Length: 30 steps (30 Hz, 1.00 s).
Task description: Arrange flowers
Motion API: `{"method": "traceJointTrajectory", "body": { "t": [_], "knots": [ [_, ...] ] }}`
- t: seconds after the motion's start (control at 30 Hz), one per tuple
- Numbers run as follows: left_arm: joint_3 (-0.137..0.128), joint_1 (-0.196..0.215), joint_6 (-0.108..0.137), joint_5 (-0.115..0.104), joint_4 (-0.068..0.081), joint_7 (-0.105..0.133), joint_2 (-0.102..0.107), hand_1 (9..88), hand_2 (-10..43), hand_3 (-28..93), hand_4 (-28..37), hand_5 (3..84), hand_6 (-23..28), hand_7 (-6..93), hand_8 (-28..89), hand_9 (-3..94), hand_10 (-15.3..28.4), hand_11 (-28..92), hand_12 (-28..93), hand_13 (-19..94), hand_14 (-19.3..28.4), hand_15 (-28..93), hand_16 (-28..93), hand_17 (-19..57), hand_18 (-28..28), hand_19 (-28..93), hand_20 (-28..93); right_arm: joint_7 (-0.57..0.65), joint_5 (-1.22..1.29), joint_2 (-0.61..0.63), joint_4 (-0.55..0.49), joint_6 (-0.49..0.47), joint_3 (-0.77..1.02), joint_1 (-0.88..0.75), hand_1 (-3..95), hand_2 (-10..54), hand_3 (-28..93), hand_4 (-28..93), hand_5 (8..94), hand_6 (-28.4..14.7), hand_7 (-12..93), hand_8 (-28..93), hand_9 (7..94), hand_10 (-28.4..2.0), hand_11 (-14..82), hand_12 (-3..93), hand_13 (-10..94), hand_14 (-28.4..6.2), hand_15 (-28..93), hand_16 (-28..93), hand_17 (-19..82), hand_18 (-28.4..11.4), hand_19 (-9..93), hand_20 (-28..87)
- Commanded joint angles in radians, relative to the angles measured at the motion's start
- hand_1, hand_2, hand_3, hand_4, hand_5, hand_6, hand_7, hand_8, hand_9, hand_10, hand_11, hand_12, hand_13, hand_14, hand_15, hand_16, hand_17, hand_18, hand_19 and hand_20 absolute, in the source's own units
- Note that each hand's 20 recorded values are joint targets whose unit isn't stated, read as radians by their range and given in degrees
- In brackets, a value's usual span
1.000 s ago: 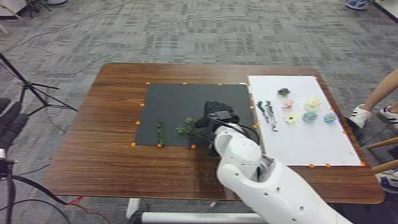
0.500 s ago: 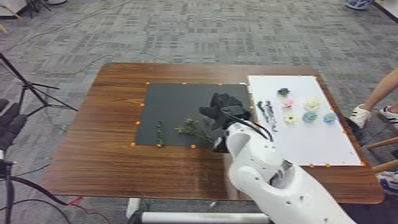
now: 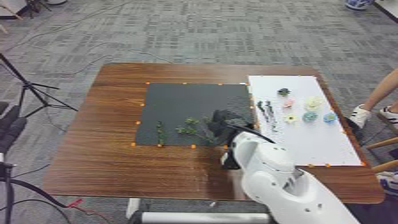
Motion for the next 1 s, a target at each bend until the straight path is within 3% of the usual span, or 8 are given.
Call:
{"method": "traceJointTrajectory", "body": {
  "t": [0.03,0.67,1.0],
  "knots": [
    [0.001,-0.003,0.004,0.008,-0.001,-0.013,-0.006,20.4,19.5,67,-28.3,35.2,7.6,7.9,-6,30.1,13.4,12,12,21,13.3,23,-3,-3.2,9.5,21,11,-0.017,0.015,-0.039,0.034,-0.033,-0.008,-0.007,31.7,28.8,73,-16,68.1,-8.0,58,-10,76.3,-20.2,10.0,13.3,84,-9.0,53,29,45,-27.2,93,42],
    [0.009,-0.009,0.002,0.011,0.003,-0.033,0.001,21.2,19.2,67,-28.3,35.2,7.6,7.9,-6,30.2,13.3,12,12,21,13.3,23,-3,-3.4,9.6,21,11,-0.033,0.060,-0.101,0.063,-0.031,-0.026,-0.002,33.6,27.9,71,-17,67.7,-7.9,56,-11,74.4,-19.8,10.0,12.8,83,-9.3,52,29,43,-26.6,93,38],
    [0.004,0.002,0.004,0.003,-0.001,-0.016,-0.005,21.3,19.2,67,-28.3,35.2,7.5,8.0,-6,30.2,13.4,12,12,21,13.2,23,-3,-3.5,9.7,21,11,0.034,0.059,-0.077,0.010,-0.027,0.000,-0.020,30.7,26.1,72,-16,69.5,-7.8,54,-12,75.1,-20.8,10.2,12.6,84,-8.8,52,28,45,-27.5,93,38]
  ]
}}
